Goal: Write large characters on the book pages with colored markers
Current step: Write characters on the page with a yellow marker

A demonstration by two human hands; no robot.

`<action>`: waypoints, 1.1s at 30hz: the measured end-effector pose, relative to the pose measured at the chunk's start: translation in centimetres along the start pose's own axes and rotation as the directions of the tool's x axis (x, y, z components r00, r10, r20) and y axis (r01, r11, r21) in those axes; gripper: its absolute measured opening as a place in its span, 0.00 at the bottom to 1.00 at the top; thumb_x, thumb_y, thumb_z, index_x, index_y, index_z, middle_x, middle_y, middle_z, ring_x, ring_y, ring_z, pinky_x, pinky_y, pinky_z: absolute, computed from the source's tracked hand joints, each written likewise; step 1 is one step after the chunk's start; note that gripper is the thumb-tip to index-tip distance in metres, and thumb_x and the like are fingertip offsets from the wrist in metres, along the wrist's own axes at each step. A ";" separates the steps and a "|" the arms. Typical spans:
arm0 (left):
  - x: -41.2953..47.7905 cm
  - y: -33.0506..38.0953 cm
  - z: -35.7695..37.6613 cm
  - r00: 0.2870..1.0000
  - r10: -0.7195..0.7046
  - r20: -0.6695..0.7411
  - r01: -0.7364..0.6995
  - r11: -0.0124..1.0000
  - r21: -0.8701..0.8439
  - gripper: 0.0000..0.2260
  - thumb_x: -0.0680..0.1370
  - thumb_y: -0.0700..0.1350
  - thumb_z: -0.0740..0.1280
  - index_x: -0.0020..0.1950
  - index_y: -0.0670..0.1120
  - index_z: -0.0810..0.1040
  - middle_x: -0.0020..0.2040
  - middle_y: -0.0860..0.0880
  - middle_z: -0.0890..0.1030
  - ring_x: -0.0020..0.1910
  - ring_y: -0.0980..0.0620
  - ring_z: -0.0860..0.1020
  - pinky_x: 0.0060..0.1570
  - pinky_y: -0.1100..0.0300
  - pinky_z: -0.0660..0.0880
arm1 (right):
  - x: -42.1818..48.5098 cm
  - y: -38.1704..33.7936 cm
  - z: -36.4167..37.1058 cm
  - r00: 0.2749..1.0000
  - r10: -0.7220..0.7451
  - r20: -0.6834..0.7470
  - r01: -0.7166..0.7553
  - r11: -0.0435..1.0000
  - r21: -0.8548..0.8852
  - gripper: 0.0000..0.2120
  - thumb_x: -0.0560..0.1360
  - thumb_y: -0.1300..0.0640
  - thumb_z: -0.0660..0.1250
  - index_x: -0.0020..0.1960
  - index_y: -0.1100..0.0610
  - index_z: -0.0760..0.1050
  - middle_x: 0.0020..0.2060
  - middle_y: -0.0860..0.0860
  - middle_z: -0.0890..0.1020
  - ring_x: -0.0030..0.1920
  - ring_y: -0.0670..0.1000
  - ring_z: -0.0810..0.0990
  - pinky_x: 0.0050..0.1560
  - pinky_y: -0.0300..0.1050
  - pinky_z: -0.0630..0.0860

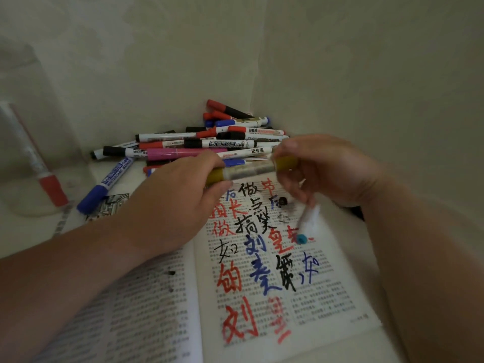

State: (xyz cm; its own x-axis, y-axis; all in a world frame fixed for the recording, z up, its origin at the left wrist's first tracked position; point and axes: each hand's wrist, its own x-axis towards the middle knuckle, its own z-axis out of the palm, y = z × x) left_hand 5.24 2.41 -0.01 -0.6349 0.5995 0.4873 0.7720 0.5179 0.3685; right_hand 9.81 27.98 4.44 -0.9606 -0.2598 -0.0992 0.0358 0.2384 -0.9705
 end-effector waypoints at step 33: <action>-0.2 0.7 0.1 0.984 -0.177 0.014 0.167 0.896 -0.411 0.10 0.79 0.59 0.55 0.50 0.57 0.72 0.36 0.56 0.75 0.35 0.55 0.74 0.33 0.69 0.70 | 2.5 -1.3 3.0 0.757 0.117 -0.643 -0.453 0.803 -0.387 0.02 0.77 0.56 0.70 0.46 0.51 0.79 0.33 0.52 0.83 0.29 0.51 0.83 0.32 0.45 0.82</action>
State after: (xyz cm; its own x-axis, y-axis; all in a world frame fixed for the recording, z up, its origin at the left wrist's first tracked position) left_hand 5.88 2.68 0.06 -0.7619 0.5072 0.4029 0.5987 0.3139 0.7370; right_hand 8.22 24.24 4.83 -0.9003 0.4326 -0.0477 0.3569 0.6712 -0.6497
